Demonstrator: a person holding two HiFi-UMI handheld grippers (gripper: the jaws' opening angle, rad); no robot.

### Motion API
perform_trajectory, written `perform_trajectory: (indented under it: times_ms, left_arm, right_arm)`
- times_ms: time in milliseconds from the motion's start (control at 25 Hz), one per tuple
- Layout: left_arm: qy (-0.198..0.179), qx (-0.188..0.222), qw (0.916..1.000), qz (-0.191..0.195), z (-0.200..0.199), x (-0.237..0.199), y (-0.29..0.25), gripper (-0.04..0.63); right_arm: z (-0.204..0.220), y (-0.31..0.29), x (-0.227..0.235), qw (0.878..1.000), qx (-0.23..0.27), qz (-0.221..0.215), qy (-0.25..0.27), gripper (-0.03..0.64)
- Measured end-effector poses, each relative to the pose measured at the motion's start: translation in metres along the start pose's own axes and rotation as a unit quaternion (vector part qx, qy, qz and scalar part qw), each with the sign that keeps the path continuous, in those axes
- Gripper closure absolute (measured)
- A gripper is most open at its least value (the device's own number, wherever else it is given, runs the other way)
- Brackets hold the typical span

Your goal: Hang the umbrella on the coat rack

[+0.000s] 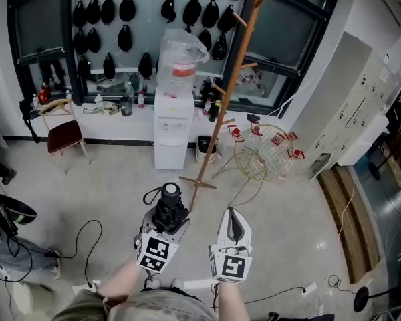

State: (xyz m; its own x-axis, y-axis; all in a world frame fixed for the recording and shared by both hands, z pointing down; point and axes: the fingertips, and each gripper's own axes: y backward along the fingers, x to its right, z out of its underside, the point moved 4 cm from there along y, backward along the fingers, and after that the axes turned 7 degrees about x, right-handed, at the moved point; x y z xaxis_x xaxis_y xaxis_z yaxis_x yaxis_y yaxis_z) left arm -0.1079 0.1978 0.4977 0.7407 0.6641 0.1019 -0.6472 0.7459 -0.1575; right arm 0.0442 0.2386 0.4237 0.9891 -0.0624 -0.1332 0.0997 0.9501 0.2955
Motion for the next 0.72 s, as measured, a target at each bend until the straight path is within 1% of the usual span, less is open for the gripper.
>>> perform_trajectory:
  times_ms: [80,160,240,320,360,480,560,640,720]
  left_arm:
    - [-0.006,-0.004,1.0,0.003,0.004,0.004,-0.009,0.274]
    - [-0.013,-0.009,0.9999,0.002,0.007,0.007,-0.017,0.273]
    - [-0.015,-0.012,0.9998,0.001,0.009,0.009,-0.026,0.273]
    - [-0.014,-0.013,0.9998,0.005,0.013,0.01,-0.034,0.273]
    - [-0.016,-0.014,0.9997,0.009,0.015,0.012,-0.039,0.273]
    - [-0.031,-0.016,0.9988,0.034,0.024,0.022,-0.055,0.273]
    - [-0.043,-0.018,0.9973,0.058,0.03,0.03,-0.066,0.273]
    - [-0.051,-0.02,0.9954,0.079,0.035,0.037,-0.074,0.273]
    - [-0.045,-0.021,0.9945,0.092,0.039,0.037,-0.08,0.273]
  right_arm:
    - [0.01,-0.006,0.012,0.999,-0.003,-0.021,-0.029,0.617]
    - [0.021,-0.015,0.022,0.996,-0.016,-0.055,-0.074,0.617]
    - [0.032,-0.025,0.025,0.985,-0.033,-0.113,-0.126,0.553]
    - [0.039,-0.035,0.02,0.966,-0.046,-0.191,-0.169,0.364]
    - [0.04,-0.039,0.016,0.954,-0.051,-0.233,-0.184,0.321]
    - [0.039,-0.049,0.007,0.911,-0.055,-0.348,-0.215,0.313]
    - [0.038,-0.055,0.001,0.884,-0.053,-0.406,-0.224,0.313]
    - [0.039,-0.06,-0.007,0.865,-0.054,-0.448,-0.218,0.311]
    - [0.043,-0.066,-0.012,0.851,-0.054,-0.473,-0.221,0.312]
